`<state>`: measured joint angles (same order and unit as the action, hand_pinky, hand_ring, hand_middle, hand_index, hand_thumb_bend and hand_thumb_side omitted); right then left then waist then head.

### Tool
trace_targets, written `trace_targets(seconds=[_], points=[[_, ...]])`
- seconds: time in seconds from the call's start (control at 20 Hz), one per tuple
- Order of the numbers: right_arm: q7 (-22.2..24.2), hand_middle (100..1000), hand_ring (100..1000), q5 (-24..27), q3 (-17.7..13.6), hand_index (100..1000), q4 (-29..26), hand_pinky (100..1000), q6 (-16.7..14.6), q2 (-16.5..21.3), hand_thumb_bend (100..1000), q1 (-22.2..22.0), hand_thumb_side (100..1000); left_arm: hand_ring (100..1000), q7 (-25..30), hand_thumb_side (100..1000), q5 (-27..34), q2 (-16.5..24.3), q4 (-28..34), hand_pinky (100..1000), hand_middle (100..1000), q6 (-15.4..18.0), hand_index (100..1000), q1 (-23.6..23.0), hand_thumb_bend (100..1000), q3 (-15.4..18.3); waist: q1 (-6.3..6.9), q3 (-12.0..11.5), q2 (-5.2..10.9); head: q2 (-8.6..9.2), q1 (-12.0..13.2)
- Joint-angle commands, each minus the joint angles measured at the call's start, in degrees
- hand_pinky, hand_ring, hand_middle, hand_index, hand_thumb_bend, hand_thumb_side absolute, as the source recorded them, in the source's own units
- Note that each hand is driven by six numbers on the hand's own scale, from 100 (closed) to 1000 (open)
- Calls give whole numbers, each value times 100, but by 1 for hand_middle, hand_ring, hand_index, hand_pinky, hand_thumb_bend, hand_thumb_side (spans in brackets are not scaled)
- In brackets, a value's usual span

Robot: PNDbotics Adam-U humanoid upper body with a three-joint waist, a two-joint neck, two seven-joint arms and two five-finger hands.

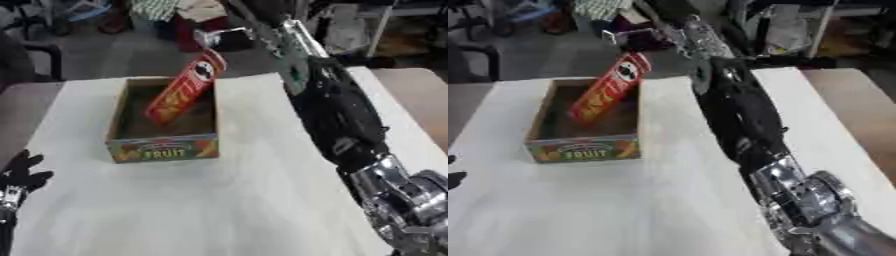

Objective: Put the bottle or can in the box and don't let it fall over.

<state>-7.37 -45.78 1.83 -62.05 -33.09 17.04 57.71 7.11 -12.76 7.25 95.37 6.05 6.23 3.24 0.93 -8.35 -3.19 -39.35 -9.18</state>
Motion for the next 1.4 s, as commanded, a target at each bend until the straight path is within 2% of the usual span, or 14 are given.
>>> trace_targets(seconds=[0.05,0.2,0.35,0.55,0.8,1.05,1.4], points=[[318,876,929,1422,-90,996,-855,1000,224,545,102,-414,598,778,-93,1000,-28,185,86,854,867,-16,1000,-23,308,119,-30,113,123,-61,227],[835,870,923,2619,-318,988,-1715,1000,473,842,100,-1366,621,778,-156,1000,-49,240,76,854,867,-36,1000,-89,307,179,-97,312,130,-80,393],[1238,864,922,3507,-785,982,-2462,1000,763,929,100,-2446,674,778,-198,1000,-68,264,77,853,867,-43,1000,-126,306,223,-128,432,114,-126,565],[1476,841,905,4295,-1398,967,-3048,1000,1145,768,112,-3653,721,776,-294,1000,-49,283,96,852,864,-26,1000,-167,301,275,-105,562,96,-184,774],[1472,819,888,4897,-1790,955,-3315,1000,1390,355,166,-4853,759,773,-386,1000,5,273,104,850,862,7,1000,-186,298,294,-39,642,59,-260,923],[1548,798,872,4817,-2042,948,-3579,1000,1658,-305,199,-5312,747,771,-406,1000,52,290,116,850,862,57,1000,-190,297,274,19,741,101,-346,1000],[1630,781,861,4756,-2055,942,-3629,994,1830,-423,208,-5395,735,767,-404,1000,90,305,112,849,858,92,1000,-229,296,246,56,752,151,-391,976]])
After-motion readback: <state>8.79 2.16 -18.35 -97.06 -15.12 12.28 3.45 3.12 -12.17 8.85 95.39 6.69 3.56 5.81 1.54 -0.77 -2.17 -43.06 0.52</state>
